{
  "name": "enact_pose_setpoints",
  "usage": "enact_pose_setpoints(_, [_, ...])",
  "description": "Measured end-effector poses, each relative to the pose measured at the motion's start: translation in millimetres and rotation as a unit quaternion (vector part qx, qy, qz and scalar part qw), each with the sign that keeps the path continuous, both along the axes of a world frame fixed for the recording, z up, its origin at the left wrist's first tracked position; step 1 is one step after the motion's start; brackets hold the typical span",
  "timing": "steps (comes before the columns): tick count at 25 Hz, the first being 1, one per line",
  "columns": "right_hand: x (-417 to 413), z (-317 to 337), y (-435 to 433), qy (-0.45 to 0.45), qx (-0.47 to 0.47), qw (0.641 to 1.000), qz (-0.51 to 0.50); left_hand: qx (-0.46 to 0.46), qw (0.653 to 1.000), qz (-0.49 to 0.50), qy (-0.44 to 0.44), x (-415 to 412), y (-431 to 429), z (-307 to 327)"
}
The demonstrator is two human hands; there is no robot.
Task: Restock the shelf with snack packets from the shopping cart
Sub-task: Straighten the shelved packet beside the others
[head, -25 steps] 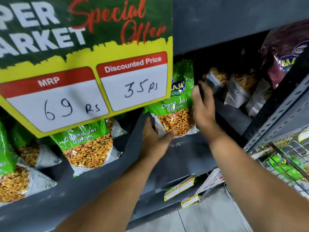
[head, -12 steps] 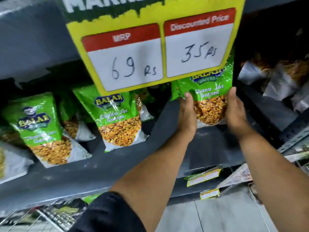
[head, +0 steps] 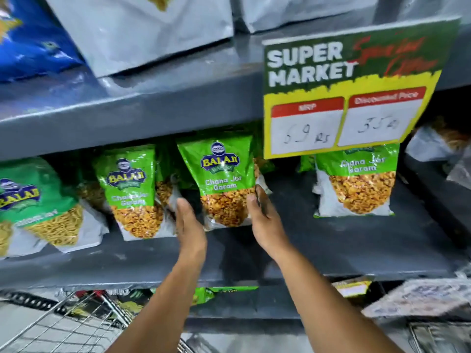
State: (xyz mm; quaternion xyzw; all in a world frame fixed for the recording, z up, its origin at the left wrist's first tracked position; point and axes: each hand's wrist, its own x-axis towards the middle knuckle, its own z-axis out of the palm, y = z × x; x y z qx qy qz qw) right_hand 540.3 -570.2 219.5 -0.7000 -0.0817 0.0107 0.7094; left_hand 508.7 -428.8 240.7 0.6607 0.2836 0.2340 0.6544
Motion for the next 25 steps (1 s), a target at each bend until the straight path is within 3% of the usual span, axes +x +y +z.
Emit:
enact_pose_setpoints(4, [-9.0,-8.2,16.1,0.001,0.117,0.992,-0.039,0.021,0.992,-0.123,-0.030,-4.5,-16.6,-6.1])
enact_pose_setpoints(7, [-11.9,-12.6,5.9,-0.001,0.179,0.979,-0.099,0.031,0.987,-0.143,-0.062,-7.3,-37.0,-9.7])
enact_pose_setpoints(16, [0.5,-22.1,-7.0,-0.046,0.142,0.982,-0.115,0.026,0.982,-0.174,-0.063,-2.7,-41.5,-8.5])
enact_pose_setpoints(25, [-4.8,-22.5,1.3,-0.023,0.135,0.986,-0.100,0.048,0.974,-0.215,-0.061,-10.0,-31.5,-17.2])
